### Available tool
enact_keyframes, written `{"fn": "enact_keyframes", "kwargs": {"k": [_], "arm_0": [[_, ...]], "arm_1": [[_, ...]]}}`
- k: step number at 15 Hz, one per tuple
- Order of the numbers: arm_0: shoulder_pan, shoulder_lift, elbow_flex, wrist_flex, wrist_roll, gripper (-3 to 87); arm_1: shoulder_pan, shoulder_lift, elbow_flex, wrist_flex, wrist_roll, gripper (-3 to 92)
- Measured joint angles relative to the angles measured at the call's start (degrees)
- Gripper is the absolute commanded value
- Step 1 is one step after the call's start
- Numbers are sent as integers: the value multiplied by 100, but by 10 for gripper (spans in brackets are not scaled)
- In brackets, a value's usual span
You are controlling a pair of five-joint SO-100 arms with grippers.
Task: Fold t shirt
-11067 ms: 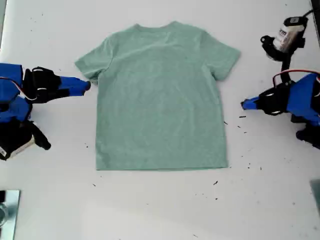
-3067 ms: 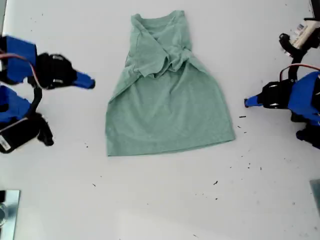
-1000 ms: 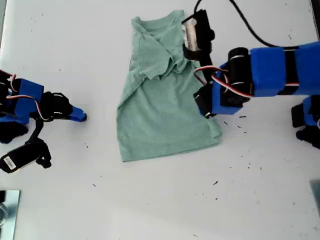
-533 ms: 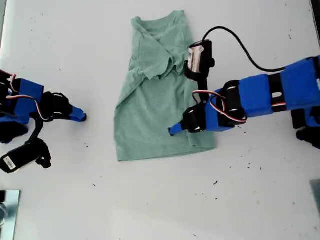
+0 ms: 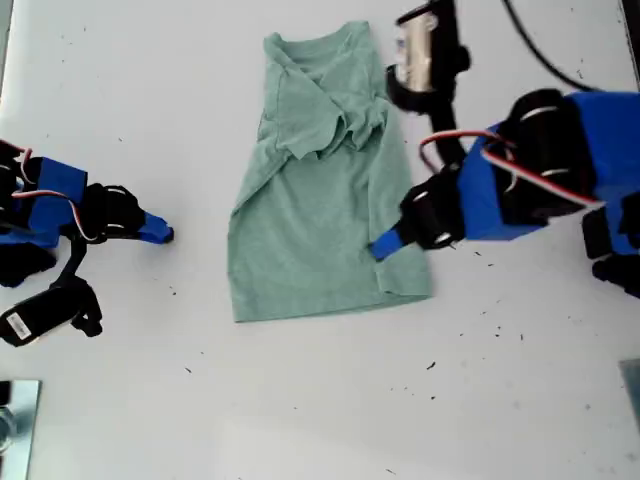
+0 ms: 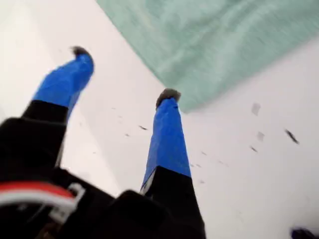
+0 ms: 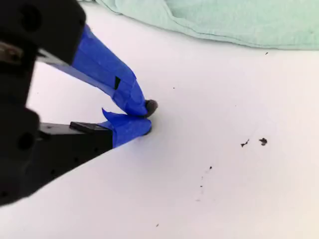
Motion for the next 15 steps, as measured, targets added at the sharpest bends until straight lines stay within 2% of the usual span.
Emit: {"fn": "enact_keyframes", "kwargs": {"k": [3,4,5,8,9,10,13,15], "arm_0": [[26,316,-26,308,-62,-3],[79,299,-308,545,-97,-3],[237,193,-870,861,-149,-3],[888,-976,-2698,958,-431,-3],[1116,-1837,-3349,958,-431,61],[1169,-2786,-3955,958,-431,233],[1178,-4764,-5159,1248,-316,250],[879,-5265,-5335,1239,62,247]], "arm_1": [[949,2733,5361,-2900,-97,25],[1099,3155,6671,-3287,-176,25],[1257,3357,7189,-3349,-229,25],[1362,3621,7497,-3428,-290,25],[1362,3656,7523,-3437,-290,25],[1362,3683,7550,-3437,-290,25],[1362,3885,7664,-3437,-290,25],[1362,4289,7866,-3437,-290,25]]}}
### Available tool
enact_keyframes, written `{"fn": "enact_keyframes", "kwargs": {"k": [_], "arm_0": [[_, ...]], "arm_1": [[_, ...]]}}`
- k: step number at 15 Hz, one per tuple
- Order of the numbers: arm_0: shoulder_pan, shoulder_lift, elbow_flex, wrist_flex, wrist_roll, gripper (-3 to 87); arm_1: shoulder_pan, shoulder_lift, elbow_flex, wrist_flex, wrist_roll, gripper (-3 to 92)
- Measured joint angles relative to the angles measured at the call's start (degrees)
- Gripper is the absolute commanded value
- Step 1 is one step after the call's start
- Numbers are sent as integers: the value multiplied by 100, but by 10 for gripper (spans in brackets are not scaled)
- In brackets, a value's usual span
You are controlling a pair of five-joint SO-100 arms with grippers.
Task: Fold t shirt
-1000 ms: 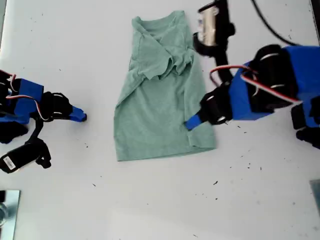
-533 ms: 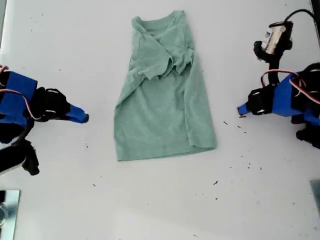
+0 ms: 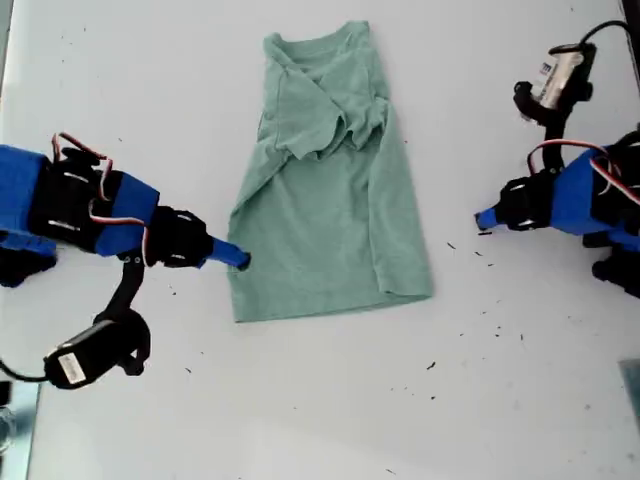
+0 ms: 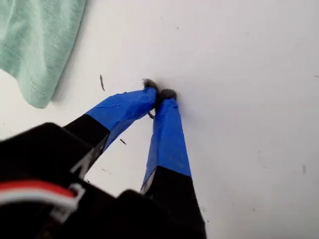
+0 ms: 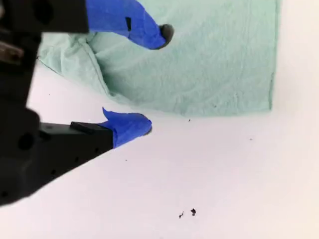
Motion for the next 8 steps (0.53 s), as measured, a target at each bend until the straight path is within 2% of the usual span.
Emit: {"fn": "enact_keyframes", "kwargs": {"k": [3,5,6,8], "arm_0": [[-589,-721,-44,-272,466,221],[-905,-1652,-272,-642,738,123],[-958,-2030,-431,-800,756,0],[-949,-2575,-721,-923,773,-2]], "arm_1": [[0,1380,527,378,88,25],[0,2909,932,1107,123,25],[44,3516,976,1477,123,25],[26,4043,984,1793,141,25]]}}
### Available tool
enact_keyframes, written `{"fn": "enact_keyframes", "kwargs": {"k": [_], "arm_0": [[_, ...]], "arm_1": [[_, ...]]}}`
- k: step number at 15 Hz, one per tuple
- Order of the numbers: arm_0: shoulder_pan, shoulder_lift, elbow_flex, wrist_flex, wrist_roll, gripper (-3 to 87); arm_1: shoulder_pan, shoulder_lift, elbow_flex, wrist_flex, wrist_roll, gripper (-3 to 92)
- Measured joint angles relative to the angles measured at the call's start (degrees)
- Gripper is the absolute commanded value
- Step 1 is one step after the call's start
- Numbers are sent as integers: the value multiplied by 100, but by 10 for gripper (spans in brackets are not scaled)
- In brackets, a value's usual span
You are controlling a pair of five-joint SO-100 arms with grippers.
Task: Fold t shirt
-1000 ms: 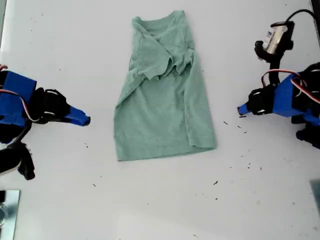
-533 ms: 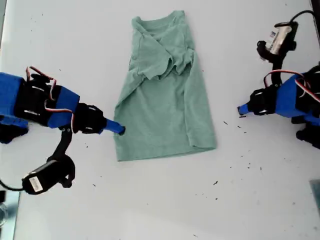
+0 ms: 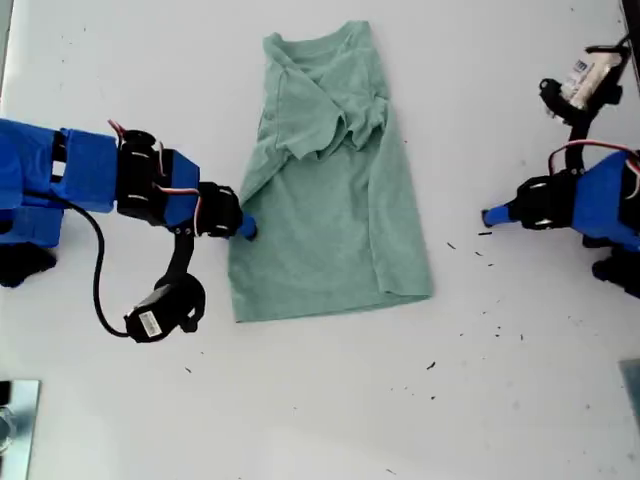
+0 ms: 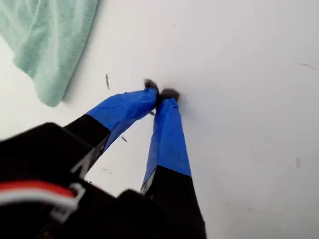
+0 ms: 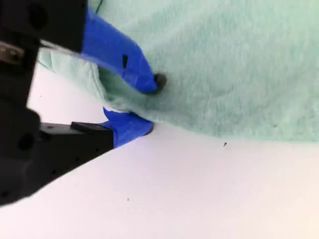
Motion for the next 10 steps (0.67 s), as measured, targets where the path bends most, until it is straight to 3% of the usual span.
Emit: {"fn": "enact_keyframes", "kwargs": {"k": [2,5,8,10], "arm_0": [[211,439,-26,-18,-457,-2],[483,1292,325,993,-949,-1],[281,2250,1002,1371,-1002,-1],[272,2109,141,1854,-844,-1]], "arm_1": [[-9,79,0,9,18,25],[-9,79,0,9,18,25],[-18,79,0,9,18,25],[-18,79,9,9,18,25]]}}
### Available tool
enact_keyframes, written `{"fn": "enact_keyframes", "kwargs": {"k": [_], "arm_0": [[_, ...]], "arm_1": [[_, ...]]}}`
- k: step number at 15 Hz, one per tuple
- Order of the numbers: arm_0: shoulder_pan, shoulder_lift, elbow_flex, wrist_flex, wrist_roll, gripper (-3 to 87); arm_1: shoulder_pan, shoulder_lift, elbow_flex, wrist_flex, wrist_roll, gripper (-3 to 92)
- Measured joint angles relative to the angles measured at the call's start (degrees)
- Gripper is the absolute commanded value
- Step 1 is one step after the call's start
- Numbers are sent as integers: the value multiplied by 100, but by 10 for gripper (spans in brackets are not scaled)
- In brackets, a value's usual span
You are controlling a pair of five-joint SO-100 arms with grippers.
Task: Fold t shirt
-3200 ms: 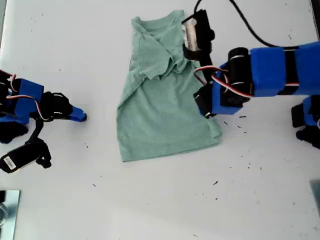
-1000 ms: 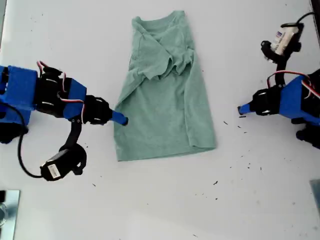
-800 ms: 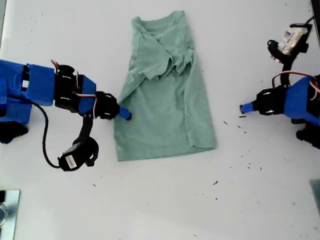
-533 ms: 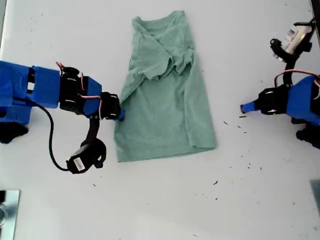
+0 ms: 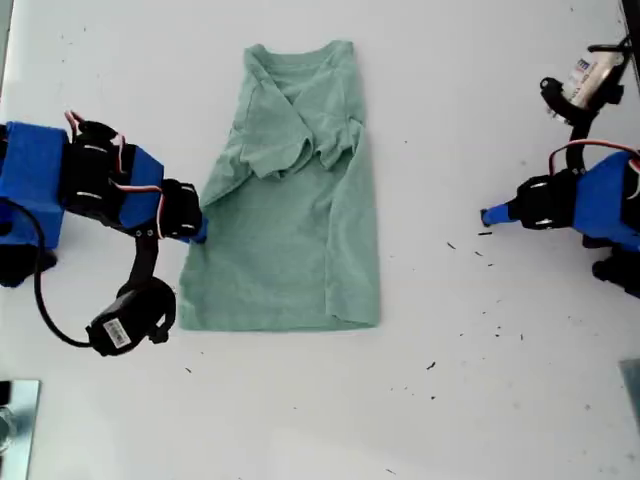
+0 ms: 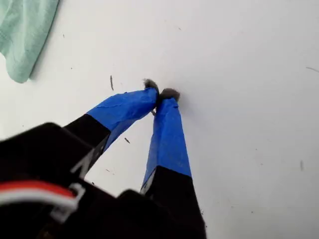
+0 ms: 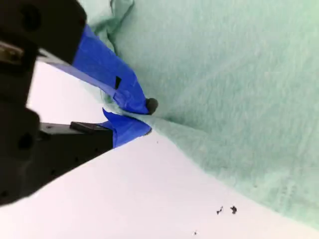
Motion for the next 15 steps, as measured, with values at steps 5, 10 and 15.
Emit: {"fn": "enact_keyframes", "kwargs": {"k": [5,10,15], "arm_0": [[-70,-3120,-4755,791,1002,-1],[-88,-4597,-6478,1116,1151,22],[-246,-6108,-6891,940,1450,265]], "arm_1": [[0,44,0,0,0,25],[0,79,0,62,0,25],[-26,220,0,123,0,25]]}}
